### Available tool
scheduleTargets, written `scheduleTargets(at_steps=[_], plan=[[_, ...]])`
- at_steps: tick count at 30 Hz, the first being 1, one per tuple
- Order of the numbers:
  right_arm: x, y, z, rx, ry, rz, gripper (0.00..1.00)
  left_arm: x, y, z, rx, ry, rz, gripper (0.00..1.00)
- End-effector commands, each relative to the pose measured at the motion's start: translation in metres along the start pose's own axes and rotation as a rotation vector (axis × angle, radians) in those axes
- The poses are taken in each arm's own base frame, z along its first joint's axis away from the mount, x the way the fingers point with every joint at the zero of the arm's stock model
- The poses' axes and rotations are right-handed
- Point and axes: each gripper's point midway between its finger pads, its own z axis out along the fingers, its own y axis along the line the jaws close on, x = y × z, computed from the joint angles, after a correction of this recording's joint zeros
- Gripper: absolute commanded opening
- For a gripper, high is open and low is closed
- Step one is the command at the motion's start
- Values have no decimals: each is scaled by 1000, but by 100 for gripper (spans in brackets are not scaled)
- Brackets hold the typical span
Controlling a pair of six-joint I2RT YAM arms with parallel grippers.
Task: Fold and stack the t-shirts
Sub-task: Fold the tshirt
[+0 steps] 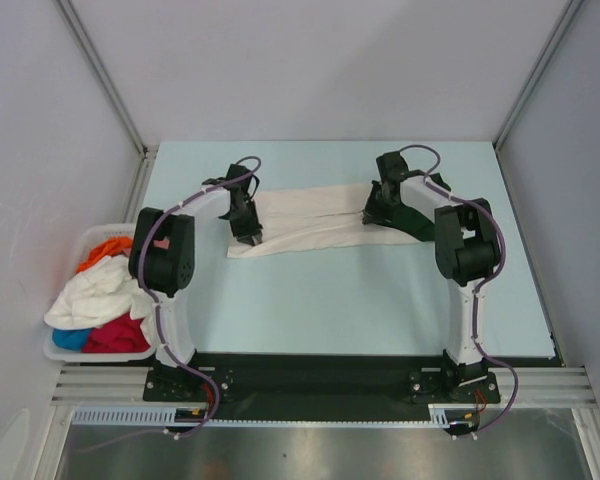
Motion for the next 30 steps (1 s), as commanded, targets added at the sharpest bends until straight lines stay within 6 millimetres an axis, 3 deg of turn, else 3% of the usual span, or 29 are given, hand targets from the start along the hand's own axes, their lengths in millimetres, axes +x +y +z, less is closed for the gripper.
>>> scheduleTargets(at_steps=[1, 11, 22, 27, 28, 30], plan=[[-31, 22, -1, -52, -99, 18, 0, -6, 3, -3, 4, -31, 12, 29], [-39, 22, 17, -67, -141, 116, 0, 17, 17, 7, -22, 2, -1, 26], [-48, 17, 18, -116, -151, 131, 0, 2, 9, -11, 1, -48, 23, 25], [-17, 11, -22, -142, 18, 135, 2, -6, -3, -34, 40, -84, 52, 26], [-16, 10, -41, -159, 17, 110, 4, -9, -5, -38, 45, -97, 65, 26], [-6, 10, -62, -184, 58, 102, 14, -16, -12, -52, 65, -131, 82, 29]])
